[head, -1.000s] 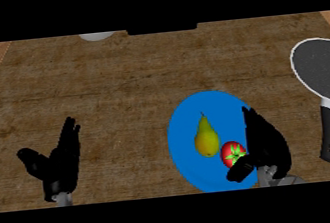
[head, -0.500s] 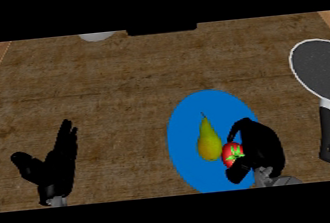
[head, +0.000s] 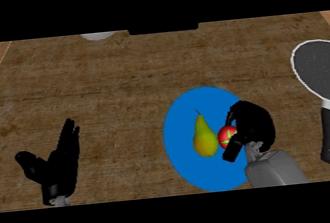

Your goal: Pick the tomato from the plate and place it in the pan

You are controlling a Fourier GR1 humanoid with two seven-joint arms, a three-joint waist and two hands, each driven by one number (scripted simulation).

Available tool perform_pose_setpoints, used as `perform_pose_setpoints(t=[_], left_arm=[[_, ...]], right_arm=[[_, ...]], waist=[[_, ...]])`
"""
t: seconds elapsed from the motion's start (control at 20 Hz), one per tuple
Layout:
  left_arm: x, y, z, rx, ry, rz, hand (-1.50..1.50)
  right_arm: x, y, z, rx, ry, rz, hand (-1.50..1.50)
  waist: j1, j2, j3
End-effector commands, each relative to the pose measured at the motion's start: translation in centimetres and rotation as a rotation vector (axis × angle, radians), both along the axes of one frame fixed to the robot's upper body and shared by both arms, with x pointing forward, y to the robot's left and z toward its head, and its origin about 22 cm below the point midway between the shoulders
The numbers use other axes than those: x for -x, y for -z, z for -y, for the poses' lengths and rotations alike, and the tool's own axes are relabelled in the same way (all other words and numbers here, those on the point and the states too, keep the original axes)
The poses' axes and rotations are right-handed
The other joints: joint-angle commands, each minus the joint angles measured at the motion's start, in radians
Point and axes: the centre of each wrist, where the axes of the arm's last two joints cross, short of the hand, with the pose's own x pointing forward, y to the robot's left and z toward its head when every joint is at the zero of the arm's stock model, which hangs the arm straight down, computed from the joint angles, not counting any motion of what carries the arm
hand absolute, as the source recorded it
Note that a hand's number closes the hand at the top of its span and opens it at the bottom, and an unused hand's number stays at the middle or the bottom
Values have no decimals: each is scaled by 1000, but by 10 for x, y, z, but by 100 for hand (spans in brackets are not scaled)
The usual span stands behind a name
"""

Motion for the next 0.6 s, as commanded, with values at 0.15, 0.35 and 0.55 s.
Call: perform_pose_setpoints(t=[0.15,0.35,0.55], left_arm=[[-14,8,21,30,28,-39,0],[-6,-1,-9,23,10,-25,0],[4,5,5,20,12,-31,0]], right_arm=[[-98,-34,-9,76,112,71,150],[-104,-36,-6,238,121,297,150],[-111,-80,-21,294,237,535,150]], waist=[[31,23,1],[23,13,0],[10,6,0]])
